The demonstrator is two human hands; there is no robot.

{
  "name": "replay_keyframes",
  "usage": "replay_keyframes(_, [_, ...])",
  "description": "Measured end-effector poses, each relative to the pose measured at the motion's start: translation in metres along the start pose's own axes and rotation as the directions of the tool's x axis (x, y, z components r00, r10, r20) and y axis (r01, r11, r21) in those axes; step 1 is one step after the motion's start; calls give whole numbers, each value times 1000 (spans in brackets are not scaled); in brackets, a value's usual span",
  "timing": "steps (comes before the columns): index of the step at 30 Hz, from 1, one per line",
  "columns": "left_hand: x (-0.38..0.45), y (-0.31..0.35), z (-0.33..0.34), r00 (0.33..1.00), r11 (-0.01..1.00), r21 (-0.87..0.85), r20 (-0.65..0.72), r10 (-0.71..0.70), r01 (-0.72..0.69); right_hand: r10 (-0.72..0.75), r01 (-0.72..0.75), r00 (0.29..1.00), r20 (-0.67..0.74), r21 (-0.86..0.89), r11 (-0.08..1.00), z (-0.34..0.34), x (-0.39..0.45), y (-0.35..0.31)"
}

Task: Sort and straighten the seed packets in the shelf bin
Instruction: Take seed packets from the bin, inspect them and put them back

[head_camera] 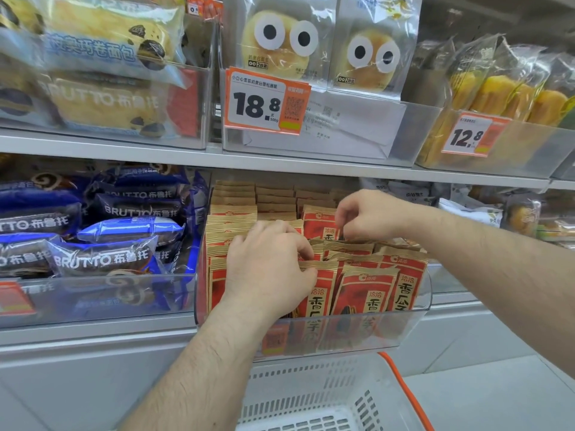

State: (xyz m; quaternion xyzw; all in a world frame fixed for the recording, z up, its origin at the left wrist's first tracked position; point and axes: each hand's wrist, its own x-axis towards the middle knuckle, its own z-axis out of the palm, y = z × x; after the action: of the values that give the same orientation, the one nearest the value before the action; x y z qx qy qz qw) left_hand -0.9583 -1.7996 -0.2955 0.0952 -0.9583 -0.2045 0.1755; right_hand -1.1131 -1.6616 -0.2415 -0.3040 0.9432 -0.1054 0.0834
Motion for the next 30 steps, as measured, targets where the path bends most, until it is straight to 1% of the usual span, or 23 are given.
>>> replay_keyframes(2, [-1,0,0,1000,1000,0,1,-3,3,44,-48,989,141,23,999,-1,-4,-2])
replay_keyframes(4, [-1,1,-1,1000,1000,-5,-2,-5,5,67,-76,976,208,36,997,-3,-4,-5])
replay_keyframes(7, [-1,1,-1,1000,1000,-5,2,-7,7,86,-90,943,322,-3,996,0,-1,-10])
replay_keyframes(10, [-1,1,-1,1000,1000,-6,5,-6,6,81,-72,911,405,-36,997,7,-1,-18])
replay_keyframes(15, [-1,0,-1,1000,1000,-14,5,1,-1,105,-114,908,406,-2,994,5,7,-20])
replay_keyframes(17, [-1,0,-1,1000,1000,-12,5,3,-3,93,-89,935,342,-28,996,7,14,-15])
replay_keyframes(20, [0,0,0,1000,1000,-16,2,1,-1,55,-34,981,186,-113,993,12,20,-12])
replay_keyframes(22, [0,0,0,1000,1000,-22,1,-2,2,51,-38,994,100,-128,991,15,21,-14])
replay_keyframes(23, [0,0,0,1000,1000,-23,1,-2,2,56,-45,995,84,-127,991,16,21,-14])
replay_keyframes(30, [-1,-1,-1,1000,999,-35,5,8,-8,85,-73,992,89,-130,989,20,27,-21])
